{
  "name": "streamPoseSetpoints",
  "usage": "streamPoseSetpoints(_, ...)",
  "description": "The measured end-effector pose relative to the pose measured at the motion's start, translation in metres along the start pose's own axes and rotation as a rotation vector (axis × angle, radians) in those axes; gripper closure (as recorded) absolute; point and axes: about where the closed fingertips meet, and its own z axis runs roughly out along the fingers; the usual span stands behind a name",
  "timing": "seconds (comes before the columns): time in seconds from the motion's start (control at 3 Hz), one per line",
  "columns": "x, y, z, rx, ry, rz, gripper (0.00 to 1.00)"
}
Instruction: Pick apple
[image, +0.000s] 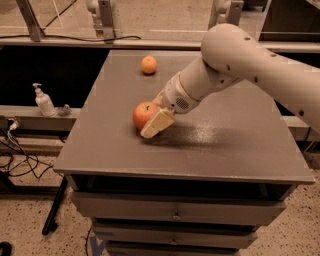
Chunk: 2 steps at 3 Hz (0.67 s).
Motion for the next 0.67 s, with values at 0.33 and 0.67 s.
streamPoseSetpoints(0.33, -0.001, -0.0068, -0.0038, -0.018, 0.029, 0.032, 0.64)
streamPoseSetpoints(0.67, -0.0003, -0.0142, -0.0117, -0.02, 0.044, 0.053, 0.87)
